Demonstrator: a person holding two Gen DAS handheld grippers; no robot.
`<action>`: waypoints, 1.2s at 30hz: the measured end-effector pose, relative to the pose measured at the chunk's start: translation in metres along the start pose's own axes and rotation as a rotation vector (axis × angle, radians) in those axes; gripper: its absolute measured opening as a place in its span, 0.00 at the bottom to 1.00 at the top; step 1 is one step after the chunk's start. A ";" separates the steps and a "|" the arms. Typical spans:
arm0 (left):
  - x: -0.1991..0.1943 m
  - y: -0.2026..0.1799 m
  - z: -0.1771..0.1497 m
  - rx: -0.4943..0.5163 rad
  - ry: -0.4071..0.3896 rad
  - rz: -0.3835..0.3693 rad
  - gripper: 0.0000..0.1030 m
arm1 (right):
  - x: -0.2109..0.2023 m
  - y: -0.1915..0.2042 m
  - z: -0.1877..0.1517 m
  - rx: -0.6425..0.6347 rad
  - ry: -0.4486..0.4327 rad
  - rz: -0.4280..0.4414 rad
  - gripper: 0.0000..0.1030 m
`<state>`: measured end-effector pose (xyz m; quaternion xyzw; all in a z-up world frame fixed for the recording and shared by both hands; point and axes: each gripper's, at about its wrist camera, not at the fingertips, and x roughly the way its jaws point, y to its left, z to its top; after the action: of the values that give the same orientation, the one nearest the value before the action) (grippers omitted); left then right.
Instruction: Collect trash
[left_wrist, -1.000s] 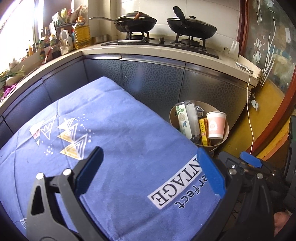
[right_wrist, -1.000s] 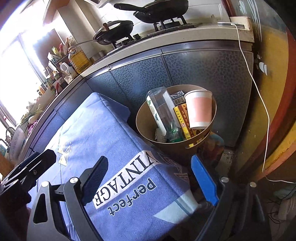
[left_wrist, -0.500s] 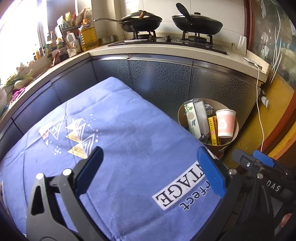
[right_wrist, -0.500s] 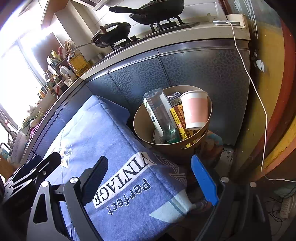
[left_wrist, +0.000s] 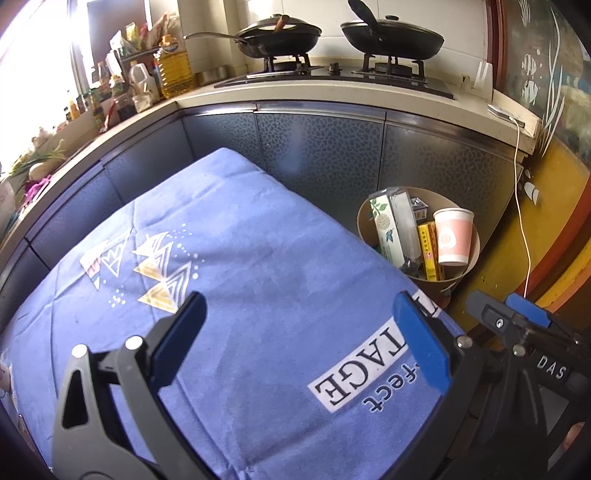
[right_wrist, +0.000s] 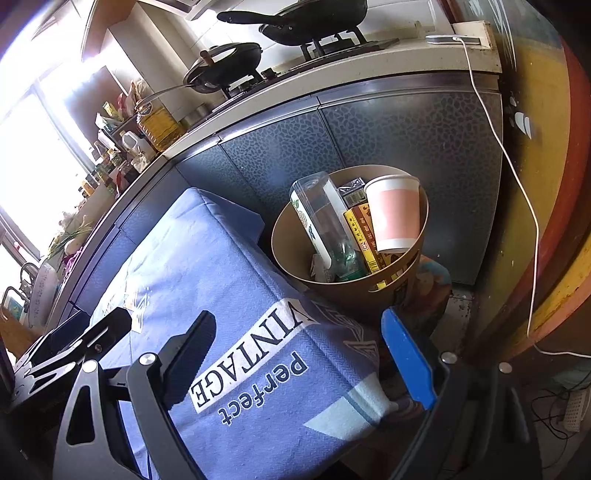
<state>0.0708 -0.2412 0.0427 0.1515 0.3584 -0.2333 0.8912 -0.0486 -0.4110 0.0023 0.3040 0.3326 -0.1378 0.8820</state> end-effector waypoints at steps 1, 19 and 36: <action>0.000 0.001 0.000 -0.003 0.001 0.003 0.94 | 0.000 0.000 0.000 -0.001 0.002 0.001 0.86; 0.003 0.004 0.000 -0.006 0.016 0.025 0.94 | 0.001 0.003 -0.001 -0.006 0.011 0.019 0.86; 0.009 0.007 -0.002 -0.006 0.047 0.052 0.94 | 0.006 0.002 -0.003 0.002 0.027 0.026 0.86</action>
<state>0.0787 -0.2367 0.0356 0.1634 0.3759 -0.2054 0.8887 -0.0444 -0.4076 -0.0028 0.3108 0.3405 -0.1226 0.8789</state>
